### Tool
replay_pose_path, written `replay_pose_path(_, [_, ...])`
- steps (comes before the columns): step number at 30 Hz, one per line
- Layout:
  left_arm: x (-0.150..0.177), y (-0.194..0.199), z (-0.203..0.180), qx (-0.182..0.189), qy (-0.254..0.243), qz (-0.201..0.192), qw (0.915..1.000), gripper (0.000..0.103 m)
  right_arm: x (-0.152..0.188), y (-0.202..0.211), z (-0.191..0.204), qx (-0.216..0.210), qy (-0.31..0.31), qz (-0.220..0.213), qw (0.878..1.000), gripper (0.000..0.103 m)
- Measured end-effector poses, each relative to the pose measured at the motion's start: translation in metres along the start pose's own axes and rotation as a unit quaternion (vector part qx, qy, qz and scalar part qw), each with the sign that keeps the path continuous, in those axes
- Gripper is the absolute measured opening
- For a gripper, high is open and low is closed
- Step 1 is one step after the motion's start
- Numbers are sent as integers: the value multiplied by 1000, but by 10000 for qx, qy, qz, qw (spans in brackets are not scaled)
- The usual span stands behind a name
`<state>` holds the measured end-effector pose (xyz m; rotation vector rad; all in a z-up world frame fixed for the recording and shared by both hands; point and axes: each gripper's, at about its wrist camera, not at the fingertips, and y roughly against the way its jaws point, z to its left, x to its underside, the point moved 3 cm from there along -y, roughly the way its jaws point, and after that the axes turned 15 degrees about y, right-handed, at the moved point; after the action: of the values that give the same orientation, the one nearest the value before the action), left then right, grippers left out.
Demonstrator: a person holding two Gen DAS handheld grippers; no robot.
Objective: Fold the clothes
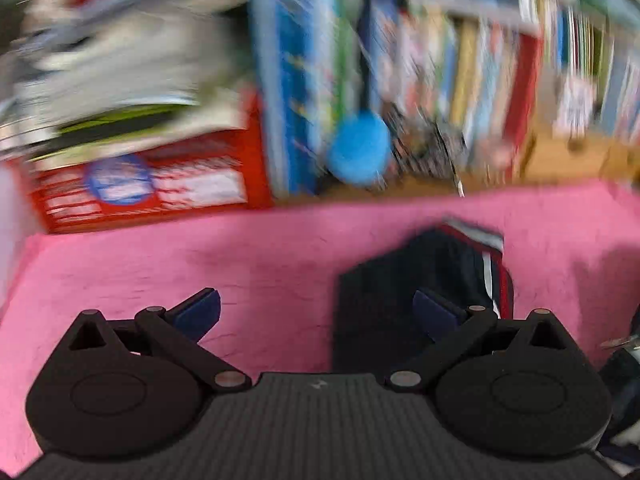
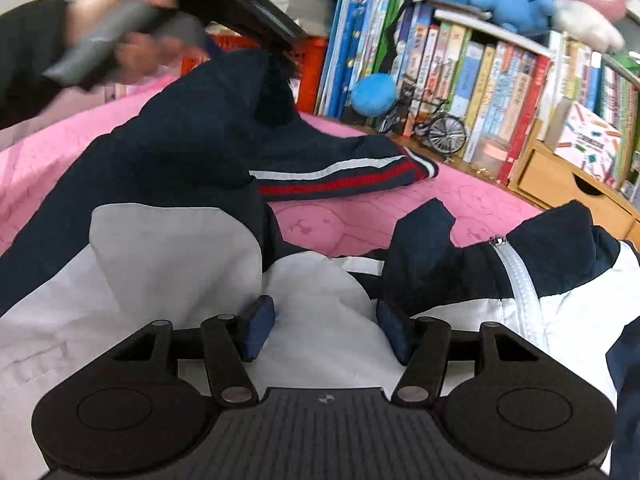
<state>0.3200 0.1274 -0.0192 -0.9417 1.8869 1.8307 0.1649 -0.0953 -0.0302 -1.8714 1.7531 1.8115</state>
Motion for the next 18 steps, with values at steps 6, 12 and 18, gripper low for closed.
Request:
replay_pose_path(6, [22, -56, -22, -550, -159, 858, 9947, 76, 13, 11, 0, -15, -150, -298, 9994, 59])
replay_pose_path(12, [22, 15, -15, -146, 78, 143, 9998, 1, 23, 23, 3, -84, -176, -405, 9990, 59])
replay_pose_path(18, [29, 169, 20, 364, 667, -1931, 9782, 2, 37, 50, 16, -97, -96, -446, 9989, 59])
